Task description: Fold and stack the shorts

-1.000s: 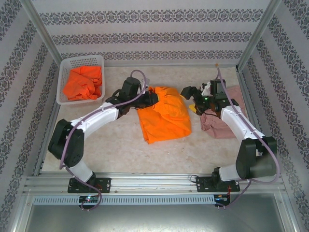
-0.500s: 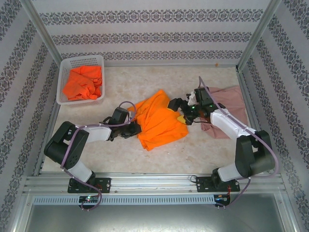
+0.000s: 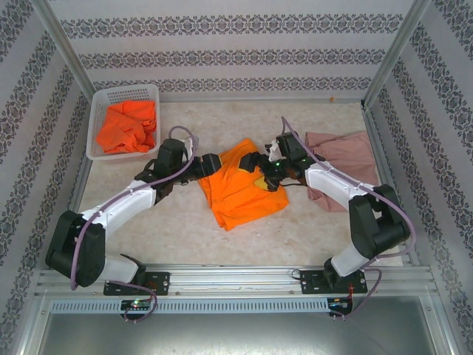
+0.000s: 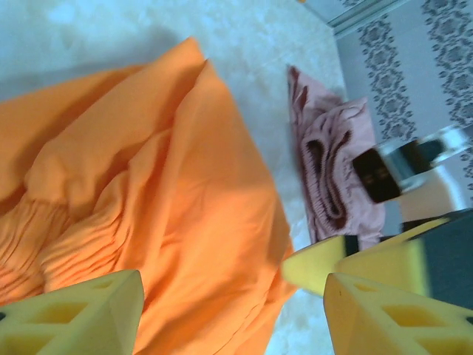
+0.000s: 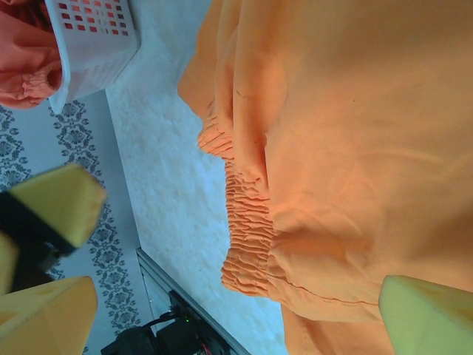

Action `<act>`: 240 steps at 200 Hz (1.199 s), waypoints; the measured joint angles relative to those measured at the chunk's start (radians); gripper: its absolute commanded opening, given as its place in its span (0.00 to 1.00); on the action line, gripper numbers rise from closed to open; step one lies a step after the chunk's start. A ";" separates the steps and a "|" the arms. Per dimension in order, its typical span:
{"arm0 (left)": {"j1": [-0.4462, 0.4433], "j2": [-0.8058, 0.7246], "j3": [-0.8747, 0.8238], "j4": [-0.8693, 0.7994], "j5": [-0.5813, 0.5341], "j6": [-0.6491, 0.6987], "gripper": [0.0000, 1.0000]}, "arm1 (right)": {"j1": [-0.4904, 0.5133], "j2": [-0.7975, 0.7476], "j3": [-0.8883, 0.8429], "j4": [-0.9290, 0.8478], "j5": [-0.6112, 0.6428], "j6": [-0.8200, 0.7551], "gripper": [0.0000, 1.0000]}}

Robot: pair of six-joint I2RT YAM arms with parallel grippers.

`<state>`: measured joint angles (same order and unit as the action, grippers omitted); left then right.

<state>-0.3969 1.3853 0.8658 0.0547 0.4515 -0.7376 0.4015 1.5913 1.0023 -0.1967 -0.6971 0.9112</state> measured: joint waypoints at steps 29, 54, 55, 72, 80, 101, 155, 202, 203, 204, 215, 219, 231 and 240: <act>0.000 0.075 0.048 -0.022 0.023 0.016 0.55 | 0.000 0.041 -0.001 0.037 0.000 0.012 0.98; 0.000 0.185 0.051 -0.018 0.050 0.015 0.49 | 0.000 0.089 -0.021 0.071 0.000 0.019 0.98; 0.000 0.193 0.051 -0.018 0.051 0.014 0.49 | 0.000 0.091 -0.023 0.072 0.000 0.019 0.98; 0.000 0.270 0.050 -0.014 0.057 0.014 0.44 | 0.000 0.116 -0.050 0.087 0.000 0.023 0.98; 0.000 0.302 0.049 -0.013 0.054 0.015 0.42 | 0.000 0.126 -0.064 0.095 0.000 0.026 0.98; 0.013 0.359 0.043 -0.010 0.035 0.026 0.36 | 0.000 0.138 -0.099 0.114 0.000 0.026 0.98; 0.095 0.384 -0.020 0.098 0.063 0.030 0.30 | 0.000 0.137 -0.149 0.186 -0.019 0.026 0.98; 0.110 0.338 -0.023 0.087 0.076 0.032 0.33 | 0.003 0.085 -0.158 0.175 -0.026 0.030 0.98; 0.111 0.333 -0.023 0.085 0.075 0.032 0.34 | 0.003 0.084 -0.158 0.174 -0.026 0.029 0.98; 0.111 0.331 -0.023 0.084 0.074 0.032 0.34 | 0.003 0.082 -0.158 0.173 -0.026 0.029 0.98; 0.112 0.274 -0.023 0.062 0.072 0.035 0.40 | 0.003 0.048 -0.153 0.150 -0.024 0.029 0.98; 0.113 0.253 -0.023 0.056 0.071 0.034 0.43 | 0.003 0.037 -0.149 0.142 -0.023 0.029 0.98; 0.109 0.169 -0.020 0.042 0.072 0.037 0.50 | 0.002 0.004 -0.124 0.118 -0.019 0.028 0.98; 0.104 0.113 -0.014 0.037 0.075 0.032 0.53 | 0.002 -0.012 -0.098 0.110 -0.018 0.028 0.98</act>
<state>-0.2928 1.4982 0.8516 0.0921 0.5262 -0.7052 0.4030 1.5795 0.9039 -0.0864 -0.7155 0.9394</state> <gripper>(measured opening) 0.488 0.978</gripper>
